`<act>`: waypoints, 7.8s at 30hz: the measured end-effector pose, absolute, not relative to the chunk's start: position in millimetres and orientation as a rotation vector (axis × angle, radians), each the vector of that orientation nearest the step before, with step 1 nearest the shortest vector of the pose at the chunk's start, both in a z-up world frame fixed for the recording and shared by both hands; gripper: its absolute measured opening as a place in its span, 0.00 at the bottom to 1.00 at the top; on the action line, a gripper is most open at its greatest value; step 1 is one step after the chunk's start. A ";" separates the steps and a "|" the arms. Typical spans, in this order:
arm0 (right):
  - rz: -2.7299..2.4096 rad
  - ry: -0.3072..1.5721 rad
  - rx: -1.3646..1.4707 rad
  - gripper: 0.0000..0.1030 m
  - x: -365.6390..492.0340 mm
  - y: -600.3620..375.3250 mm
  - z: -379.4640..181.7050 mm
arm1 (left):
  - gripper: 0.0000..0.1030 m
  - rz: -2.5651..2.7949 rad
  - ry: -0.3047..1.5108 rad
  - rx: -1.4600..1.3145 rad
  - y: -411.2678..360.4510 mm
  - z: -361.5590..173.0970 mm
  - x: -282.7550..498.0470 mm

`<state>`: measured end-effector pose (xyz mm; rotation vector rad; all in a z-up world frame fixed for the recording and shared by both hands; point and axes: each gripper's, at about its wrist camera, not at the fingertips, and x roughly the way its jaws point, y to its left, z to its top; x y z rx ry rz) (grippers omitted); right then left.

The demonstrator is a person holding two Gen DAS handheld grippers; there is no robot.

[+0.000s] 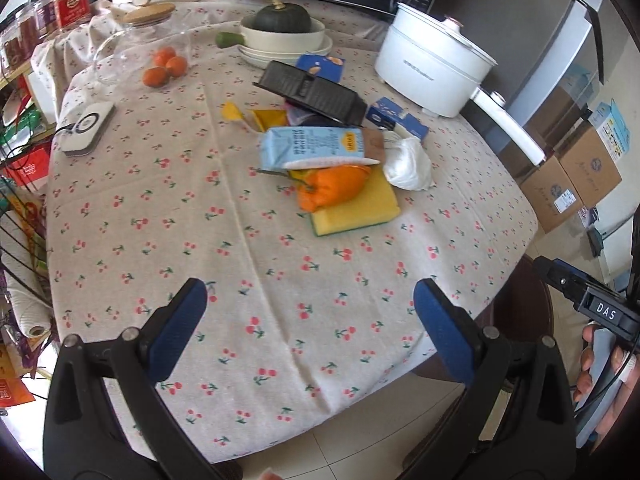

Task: Collect trash
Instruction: 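Move the right gripper to the white tissue and grasp it, then carry the tissue with the right gripper while the left gripper grasps the orange carrot toy, then drop the carrot toy into the bin with the left gripper while the right gripper releases the tissue there, then grasp the yellow sponge with the right gripper and lift it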

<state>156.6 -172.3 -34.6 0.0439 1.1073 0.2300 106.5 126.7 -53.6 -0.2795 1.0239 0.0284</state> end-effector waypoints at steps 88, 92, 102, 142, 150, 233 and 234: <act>0.309 1.109 0.189 0.12 146.2 -274.4 -26.9 | 0.32 -0.142 0.899 -0.210 91.2 -46.7 175.5; 0.295 1.106 0.197 0.12 140.0 -284.4 -26.2 | 0.31 -0.164 0.909 -0.252 92.1 -44.4 167.0; 0.241 1.122 0.181 0.12 117.2 -319.9 -38.7 | 0.31 -0.353 0.933 -0.205 22.5 -39.3 146.1; -0.016 1.165 0.157 0.90 83.2 -420.6 -77.2 | 1.00 -0.504 1.059 0.091 -152.0 -99.5 135.2; 0.015 1.162 0.126 0.89 90.0 -410.4 -71.0 | 1.00 -0.462 1.054 0.084 -130.9 -93.3 135.0; 0.612 1.099 -0.378 0.99 211.0 17.3 -146.0 | 1.00 0.000 1.062 0.012 182.8 -138.7 116.8; 0.616 1.097 -0.374 0.95 210.2 16.4 -145.2 | 1.00 0.001 1.060 0.014 182.6 -138.7 116.3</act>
